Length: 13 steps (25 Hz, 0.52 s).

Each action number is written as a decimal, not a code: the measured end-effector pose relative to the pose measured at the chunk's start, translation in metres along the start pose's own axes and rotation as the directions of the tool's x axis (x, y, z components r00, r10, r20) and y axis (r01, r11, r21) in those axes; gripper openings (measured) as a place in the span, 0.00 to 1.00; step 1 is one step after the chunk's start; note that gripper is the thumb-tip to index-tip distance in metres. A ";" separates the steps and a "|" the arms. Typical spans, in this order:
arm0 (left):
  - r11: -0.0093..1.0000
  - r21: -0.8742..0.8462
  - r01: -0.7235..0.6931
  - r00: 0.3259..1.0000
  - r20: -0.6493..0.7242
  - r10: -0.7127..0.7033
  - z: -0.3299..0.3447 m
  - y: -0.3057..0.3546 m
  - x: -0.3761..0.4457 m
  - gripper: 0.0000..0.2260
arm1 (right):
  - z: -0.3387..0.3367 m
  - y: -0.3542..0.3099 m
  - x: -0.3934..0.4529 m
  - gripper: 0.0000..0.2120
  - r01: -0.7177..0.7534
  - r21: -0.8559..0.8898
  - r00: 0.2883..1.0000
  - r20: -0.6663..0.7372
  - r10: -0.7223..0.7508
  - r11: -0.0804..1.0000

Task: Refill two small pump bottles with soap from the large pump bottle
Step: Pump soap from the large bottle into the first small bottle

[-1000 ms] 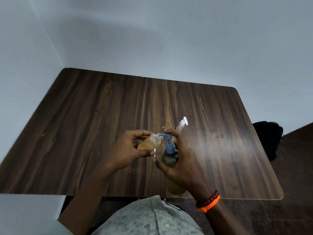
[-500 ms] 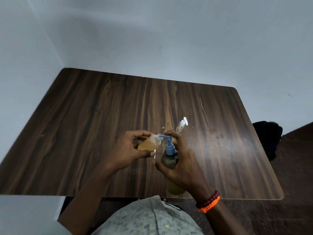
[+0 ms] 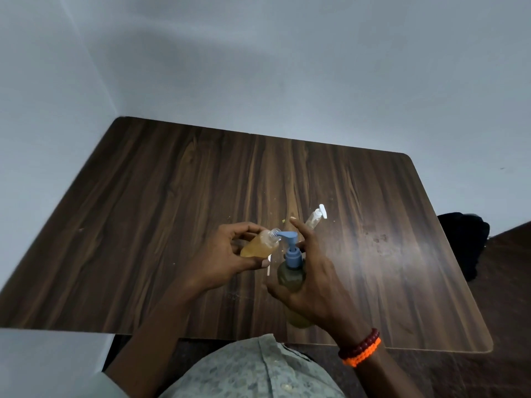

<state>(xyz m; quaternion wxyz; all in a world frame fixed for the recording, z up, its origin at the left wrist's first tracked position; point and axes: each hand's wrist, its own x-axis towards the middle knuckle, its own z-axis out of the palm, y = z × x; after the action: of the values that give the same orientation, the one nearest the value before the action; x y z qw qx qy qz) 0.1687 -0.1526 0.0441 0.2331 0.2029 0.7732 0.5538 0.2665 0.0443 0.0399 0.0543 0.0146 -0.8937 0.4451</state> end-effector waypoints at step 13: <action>0.989 -0.139 0.052 0.984 -0.163 -0.075 -0.035 -0.021 -0.016 0.22 | 0.000 0.004 0.074 0.30 0.008 -0.079 0.999 0.054 -0.004 0.997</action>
<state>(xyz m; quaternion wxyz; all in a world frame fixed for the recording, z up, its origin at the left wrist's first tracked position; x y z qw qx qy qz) 0.1597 -0.1950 0.0364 0.1977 0.1146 0.7572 0.6120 0.1922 0.0483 0.0444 0.0321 0.0271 -0.9117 0.4087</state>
